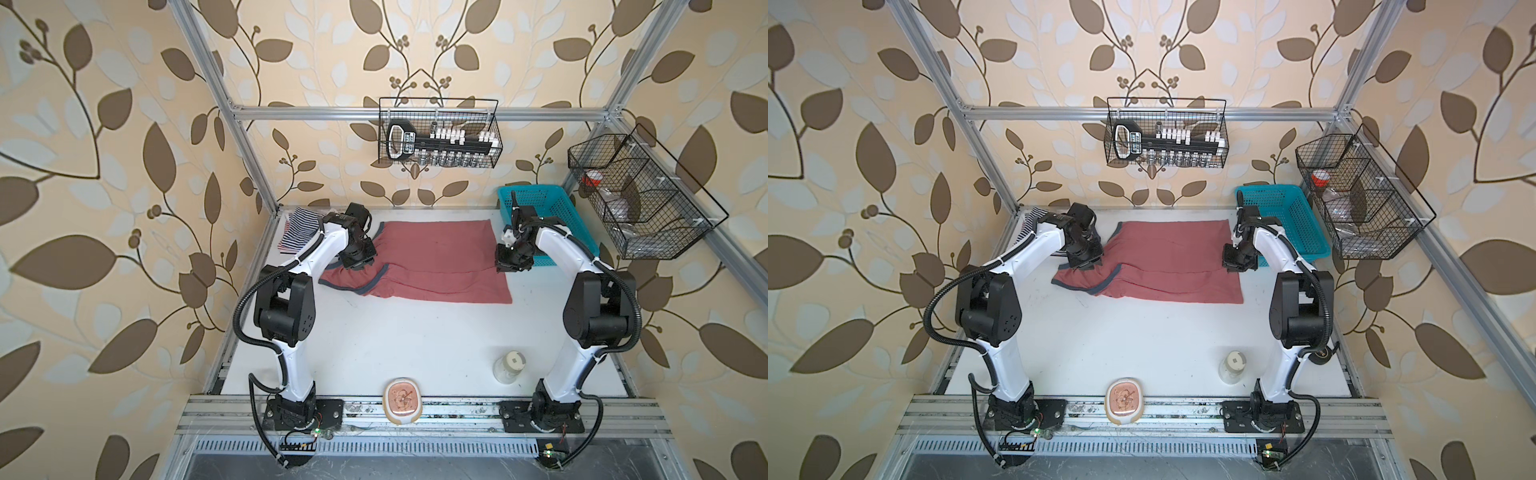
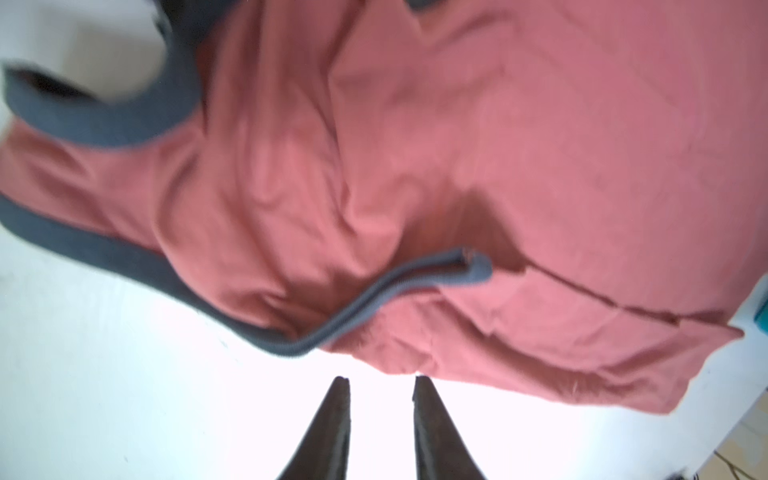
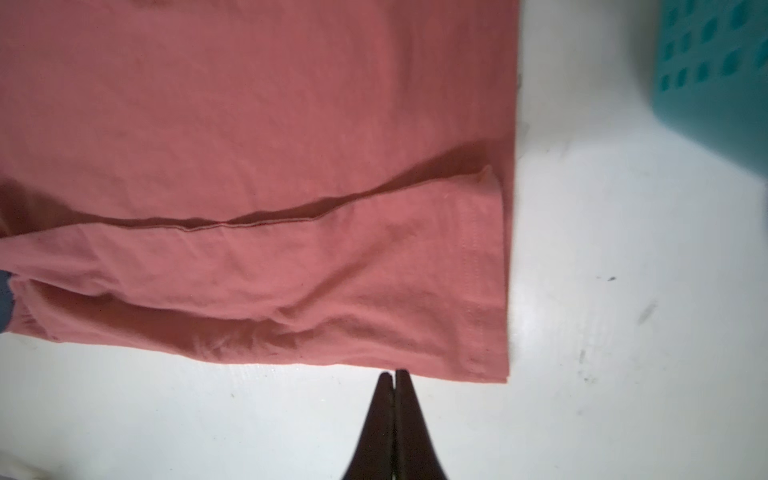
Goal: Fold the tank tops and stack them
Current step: 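Lower the folded hem onto the top and open both grippers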
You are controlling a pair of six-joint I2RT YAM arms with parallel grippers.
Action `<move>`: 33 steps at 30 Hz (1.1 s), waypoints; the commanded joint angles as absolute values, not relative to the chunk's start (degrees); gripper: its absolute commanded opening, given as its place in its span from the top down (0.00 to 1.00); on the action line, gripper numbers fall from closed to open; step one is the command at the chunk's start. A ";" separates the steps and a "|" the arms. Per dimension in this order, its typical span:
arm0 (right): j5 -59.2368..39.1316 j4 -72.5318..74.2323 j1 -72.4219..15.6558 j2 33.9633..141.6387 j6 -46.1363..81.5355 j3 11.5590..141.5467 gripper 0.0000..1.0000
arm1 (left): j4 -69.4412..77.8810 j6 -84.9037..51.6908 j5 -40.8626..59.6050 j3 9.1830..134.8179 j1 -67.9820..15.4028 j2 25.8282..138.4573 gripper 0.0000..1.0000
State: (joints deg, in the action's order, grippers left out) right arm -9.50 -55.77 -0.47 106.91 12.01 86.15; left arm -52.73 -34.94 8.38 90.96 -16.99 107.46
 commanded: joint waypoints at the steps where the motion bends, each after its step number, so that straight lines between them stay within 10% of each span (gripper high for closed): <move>1: -13.50 -52.70 -1.04 108.10 9.68 81.28 1.00 | -52.38 -33.81 8.96 86.04 -19.25 107.26 0.76; 33: -4.75 -50.26 0.00 108.97 9.87 65.64 0.90 | -50.42 -35.29 3.92 68.92 -19.78 110.15 0.71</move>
State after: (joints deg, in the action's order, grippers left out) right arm -11.22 -47.29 -0.86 108.47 9.98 69.93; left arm -45.01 -34.87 5.93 73.45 -20.05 110.10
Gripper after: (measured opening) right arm 0.101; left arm 0.285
